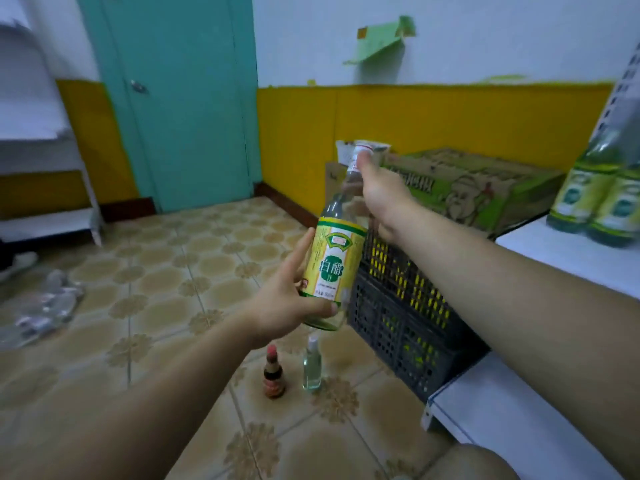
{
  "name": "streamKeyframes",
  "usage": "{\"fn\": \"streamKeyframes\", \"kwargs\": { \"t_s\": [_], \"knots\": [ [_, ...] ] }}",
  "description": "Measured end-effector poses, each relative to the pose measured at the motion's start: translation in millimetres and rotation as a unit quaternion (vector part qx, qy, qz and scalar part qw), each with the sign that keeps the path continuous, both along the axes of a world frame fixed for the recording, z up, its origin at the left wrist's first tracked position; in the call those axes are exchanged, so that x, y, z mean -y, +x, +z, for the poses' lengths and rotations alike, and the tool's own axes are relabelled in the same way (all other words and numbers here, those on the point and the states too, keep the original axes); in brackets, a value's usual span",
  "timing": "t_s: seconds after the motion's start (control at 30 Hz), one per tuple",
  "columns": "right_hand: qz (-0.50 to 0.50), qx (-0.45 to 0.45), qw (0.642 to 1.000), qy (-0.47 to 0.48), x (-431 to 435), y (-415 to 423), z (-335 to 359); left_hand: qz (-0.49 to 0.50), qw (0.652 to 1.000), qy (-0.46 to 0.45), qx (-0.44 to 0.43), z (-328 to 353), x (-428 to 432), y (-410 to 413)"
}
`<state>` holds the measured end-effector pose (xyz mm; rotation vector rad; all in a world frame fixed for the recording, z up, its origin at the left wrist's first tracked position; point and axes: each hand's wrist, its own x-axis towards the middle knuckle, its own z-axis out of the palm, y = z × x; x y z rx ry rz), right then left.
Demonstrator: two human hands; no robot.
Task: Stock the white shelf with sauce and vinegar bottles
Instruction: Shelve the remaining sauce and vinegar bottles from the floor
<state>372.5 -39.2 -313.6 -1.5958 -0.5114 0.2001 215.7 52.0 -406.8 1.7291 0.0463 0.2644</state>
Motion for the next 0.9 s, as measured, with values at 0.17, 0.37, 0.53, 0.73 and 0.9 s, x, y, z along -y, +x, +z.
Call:
{"fn": "streamKeyframes", "kwargs": {
  "t_s": [0.17, 0.37, 0.53, 0.73, 0.9],
  "knots": [
    [0.029, 0.142, 0.989, -0.041, 45.8, -46.6, 51.6, 0.038, 0.997, -0.026, 0.069, 62.1, 34.8, -25.5],
    [0.102, 0.162, 0.982, 0.006, 90.4, -90.7, 49.7, 0.038, 0.989, -0.072, 0.126, 101.7, 72.0, -33.4],
    [0.07, 0.15, 0.986, 0.022, 121.0, -98.9, 56.9, -0.007, 0.991, -0.063, 0.122, 111.2, 93.6, -31.1],
    [0.001, 0.144, 0.99, -0.005, 161.1, -94.7, 54.8, -0.083, 0.988, -0.053, 0.123, 107.5, 118.4, -5.8],
    [-0.061, 0.12, 0.99, -0.035, 198.5, -78.7, 55.5, -0.15, 0.981, -0.017, 0.119, 107.7, 146.3, 25.2]
  ]
}}
